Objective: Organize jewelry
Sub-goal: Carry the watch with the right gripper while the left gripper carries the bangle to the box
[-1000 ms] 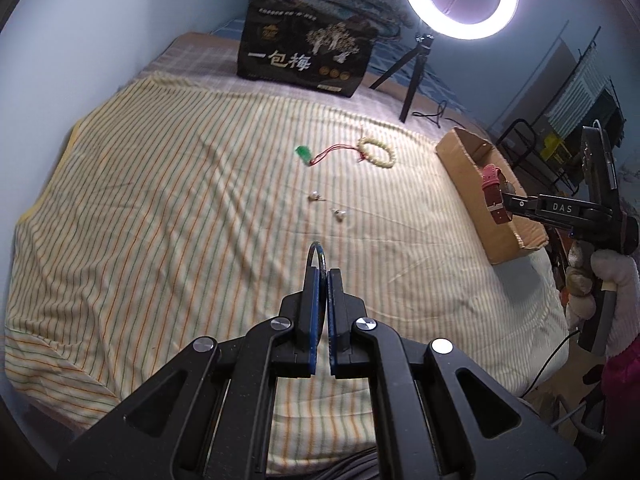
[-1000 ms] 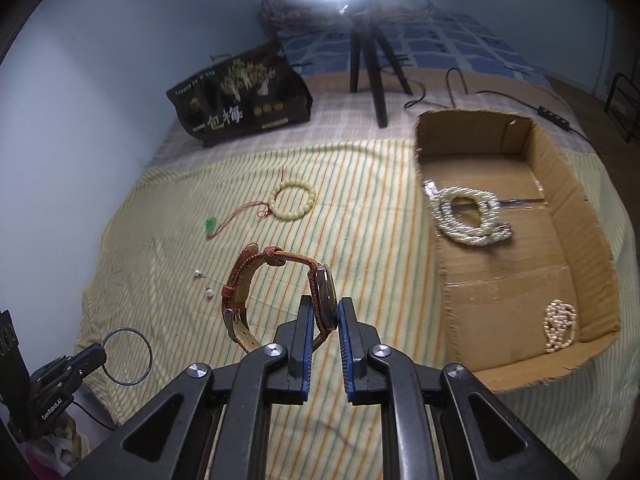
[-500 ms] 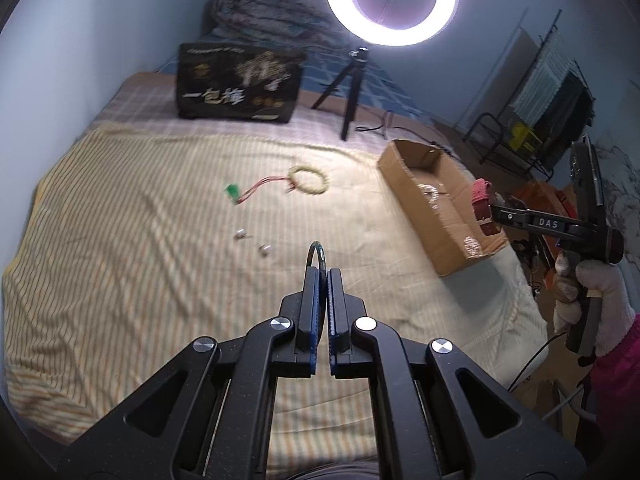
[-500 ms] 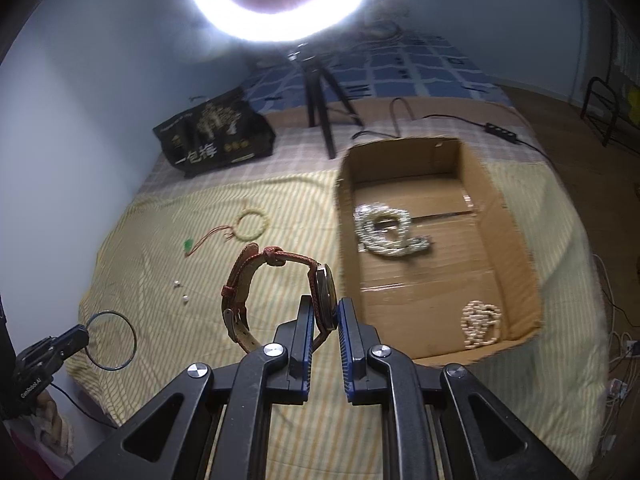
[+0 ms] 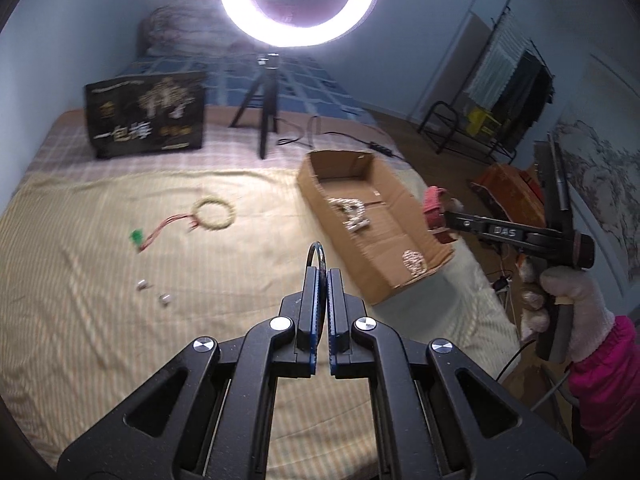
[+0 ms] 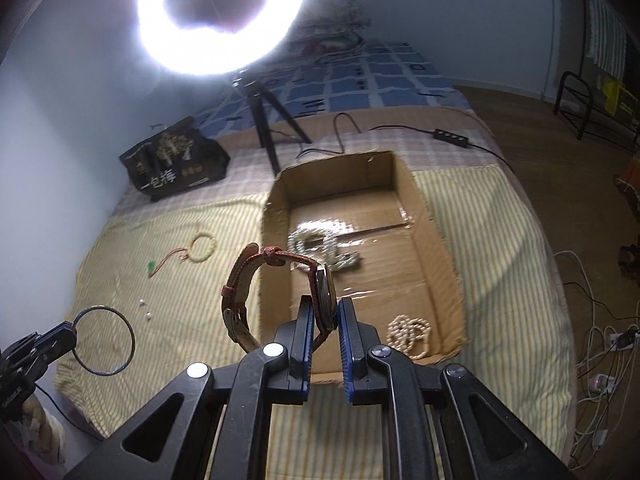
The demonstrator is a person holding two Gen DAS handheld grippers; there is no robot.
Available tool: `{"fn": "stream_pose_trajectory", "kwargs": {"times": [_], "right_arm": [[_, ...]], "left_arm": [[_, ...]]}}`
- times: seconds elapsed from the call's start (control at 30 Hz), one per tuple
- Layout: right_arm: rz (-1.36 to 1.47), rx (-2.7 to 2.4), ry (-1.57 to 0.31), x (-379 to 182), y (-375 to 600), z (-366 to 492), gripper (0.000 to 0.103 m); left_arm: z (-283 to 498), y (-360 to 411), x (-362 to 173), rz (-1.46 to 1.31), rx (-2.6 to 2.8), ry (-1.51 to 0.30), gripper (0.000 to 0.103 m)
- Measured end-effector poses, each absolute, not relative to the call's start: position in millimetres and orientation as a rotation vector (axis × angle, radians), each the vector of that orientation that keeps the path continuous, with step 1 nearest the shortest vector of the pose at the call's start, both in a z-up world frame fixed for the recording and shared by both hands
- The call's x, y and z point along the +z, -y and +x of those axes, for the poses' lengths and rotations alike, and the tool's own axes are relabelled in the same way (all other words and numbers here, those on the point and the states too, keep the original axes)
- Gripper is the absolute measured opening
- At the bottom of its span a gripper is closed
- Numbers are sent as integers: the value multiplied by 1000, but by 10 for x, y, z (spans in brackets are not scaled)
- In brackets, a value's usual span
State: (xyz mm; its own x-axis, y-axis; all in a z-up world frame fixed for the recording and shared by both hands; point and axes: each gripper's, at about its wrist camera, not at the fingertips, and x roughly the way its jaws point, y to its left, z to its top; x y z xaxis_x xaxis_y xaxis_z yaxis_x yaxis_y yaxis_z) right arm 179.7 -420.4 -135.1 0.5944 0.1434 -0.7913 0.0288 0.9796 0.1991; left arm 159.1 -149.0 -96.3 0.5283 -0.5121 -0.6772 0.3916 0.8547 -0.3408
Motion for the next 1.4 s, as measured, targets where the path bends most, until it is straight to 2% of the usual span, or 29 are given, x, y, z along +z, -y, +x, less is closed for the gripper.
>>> {"fn": "stream_pose_trajectory", "kwargs": {"times": [0.33, 0.9, 1.4], "right_arm": [[231, 19, -936, -1500, 4518, 2103, 10], [260, -9, -981, -1856, 4782, 2564, 10], [261, -3, -1008, -2011, 4793, 2660, 11]], "left_arm": [[1813, 2103, -932, -143, -626, -862, 1], [2096, 2834, -1210, -127, -691, -914, 1], [2156, 3025, -1382, -103, -695, -950, 1]]}}
